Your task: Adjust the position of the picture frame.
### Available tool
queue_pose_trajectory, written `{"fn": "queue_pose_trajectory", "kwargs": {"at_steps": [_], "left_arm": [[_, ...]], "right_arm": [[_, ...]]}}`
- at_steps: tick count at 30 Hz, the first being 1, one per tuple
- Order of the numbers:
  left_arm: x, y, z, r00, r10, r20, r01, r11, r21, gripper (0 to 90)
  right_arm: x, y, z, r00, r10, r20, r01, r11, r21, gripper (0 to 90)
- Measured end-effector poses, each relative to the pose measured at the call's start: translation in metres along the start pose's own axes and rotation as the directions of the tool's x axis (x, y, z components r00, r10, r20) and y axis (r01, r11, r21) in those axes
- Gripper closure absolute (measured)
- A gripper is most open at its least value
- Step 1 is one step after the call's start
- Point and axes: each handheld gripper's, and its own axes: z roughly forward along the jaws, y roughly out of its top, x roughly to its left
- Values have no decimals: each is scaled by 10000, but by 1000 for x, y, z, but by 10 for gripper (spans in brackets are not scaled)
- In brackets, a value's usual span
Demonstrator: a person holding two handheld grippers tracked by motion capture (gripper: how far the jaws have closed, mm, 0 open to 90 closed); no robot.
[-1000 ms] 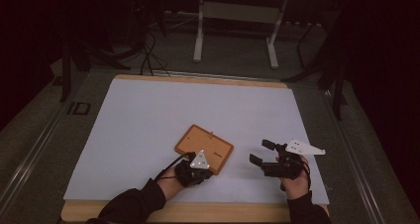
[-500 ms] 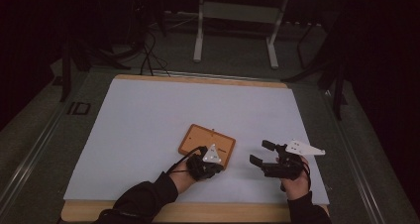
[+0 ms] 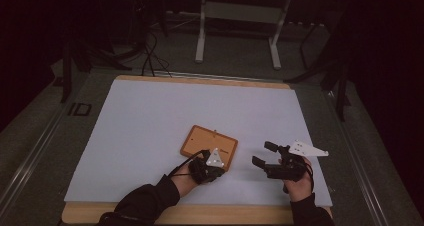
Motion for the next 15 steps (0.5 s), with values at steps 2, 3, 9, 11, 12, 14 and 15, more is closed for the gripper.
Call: {"fn": "queue_pose_trajectory", "kwargs": {"at_steps": [2,3,9,11,12,14,15], "left_arm": [[2,2,1,9999,-168,35,167,9999,36,900],[4,3,2,9996,-277,18,277,9996,48,900],[10,10,8,9989,-421,-225,423,9991,82,900],[11,13,10,9985,-404,-377,409,9991,112,900],[12,14,12,9983,-418,-409,423,9990,117,900],[13,17,15,9979,-459,-457,463,9989,79,900],[14,18,16,9978,-492,-452,496,9987,83,900]], "right_arm": [[0,0,0,10000,21,-13,-21,10000,3,157],[-1,0,0,10000,23,-12,-23,10000,5,157],[0,0,0,10000,50,-35,-50,10000,-11,157],[-1,0,0,10000,37,-9,-37,10000,9,157],[-1,-1,0,10000,47,-23,-47,10000,4,157],[-1,0,0,10000,47,-23,-47,10000,-5,157],[-1,0,1,10000,41,-15,-41,10000,16,158]]}}
